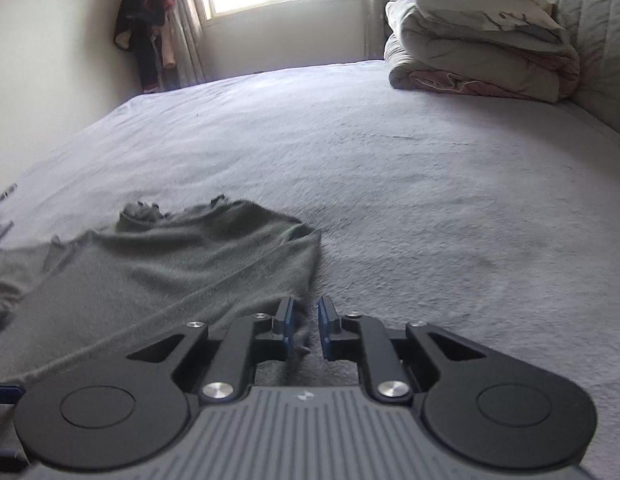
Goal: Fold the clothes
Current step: 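Grasp the unfolded grey sleeve with the left gripper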
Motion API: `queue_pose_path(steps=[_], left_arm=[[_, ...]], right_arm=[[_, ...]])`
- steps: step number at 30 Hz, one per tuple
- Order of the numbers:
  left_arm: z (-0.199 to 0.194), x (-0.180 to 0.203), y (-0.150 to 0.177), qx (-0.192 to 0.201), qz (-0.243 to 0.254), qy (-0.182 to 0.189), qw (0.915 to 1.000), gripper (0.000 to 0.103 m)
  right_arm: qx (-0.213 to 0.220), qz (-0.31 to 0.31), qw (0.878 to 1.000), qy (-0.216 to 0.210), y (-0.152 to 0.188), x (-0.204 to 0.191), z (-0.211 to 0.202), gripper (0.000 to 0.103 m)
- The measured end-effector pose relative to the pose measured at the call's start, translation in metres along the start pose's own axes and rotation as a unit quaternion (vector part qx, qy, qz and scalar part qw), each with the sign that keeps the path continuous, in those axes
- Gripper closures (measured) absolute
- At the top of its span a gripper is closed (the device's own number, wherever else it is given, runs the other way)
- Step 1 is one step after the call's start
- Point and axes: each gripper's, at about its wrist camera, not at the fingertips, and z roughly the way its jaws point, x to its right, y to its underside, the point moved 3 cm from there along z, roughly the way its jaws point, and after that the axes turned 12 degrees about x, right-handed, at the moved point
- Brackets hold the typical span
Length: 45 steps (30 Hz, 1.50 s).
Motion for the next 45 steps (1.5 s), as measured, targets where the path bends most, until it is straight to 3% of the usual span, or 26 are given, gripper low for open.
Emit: queue_pose_path(steps=[6,11,17,25,29,32,37,38,39,42,45], left_arm=[[-0.009,-0.029,-0.014,0.007,-0.034,-0.086,0.9957,0.031],[-0.019,-0.067,-0.019,0.013,-0.064,-0.195,0.9787,0.026],[-0.035,-0.121,-0.021,0.021,-0.104,-0.297,0.9491,0.026],[-0.071,-0.196,-0.025,0.043,-0.155,-0.403,0.9008,0.026],[-0.09,-0.237,-0.026,0.067,-0.201,-0.442,0.8718,0.028],[-0.098,-0.255,-0.027,0.084,-0.218,-0.455,0.8594,0.031],[-0.103,-0.272,-0.029,0.114,-0.239,-0.469,0.8426,0.044],[-0.104,-0.274,-0.03,0.121,-0.242,-0.471,0.8397,0.055],[-0.105,-0.277,-0.029,0.126,-0.248,-0.472,0.8367,0.075],[-0.107,-0.28,-0.027,0.137,-0.276,-0.466,0.8297,0.095],[-0.108,-0.268,-0.03,0.152,-0.276,-0.458,0.8312,0.098]], right_arm=[[-0.02,-0.016,0.999,-0.027,-0.005,-0.022,-0.025,0.075],[-0.035,-0.029,0.998,-0.044,-0.008,-0.044,-0.046,0.07],[-0.026,-0.01,0.998,-0.055,-0.009,-0.054,-0.069,0.065],[-0.022,0.015,0.998,-0.058,-0.002,-0.049,-0.078,0.064],[-0.021,0.023,0.997,-0.064,0.003,-0.047,-0.079,0.064],[-0.02,0.024,0.997,-0.066,0.005,-0.044,-0.079,0.064],[-0.022,0.036,0.996,-0.077,0.007,-0.037,-0.077,0.064],[-0.024,0.038,0.996,-0.078,0.008,-0.037,-0.077,0.064],[-0.026,0.038,0.996,-0.08,0.009,-0.036,-0.076,0.064],[-0.026,0.034,0.996,-0.084,0.009,-0.037,-0.076,0.064],[-0.025,0.035,0.995,-0.089,0.008,-0.037,-0.077,0.064]])
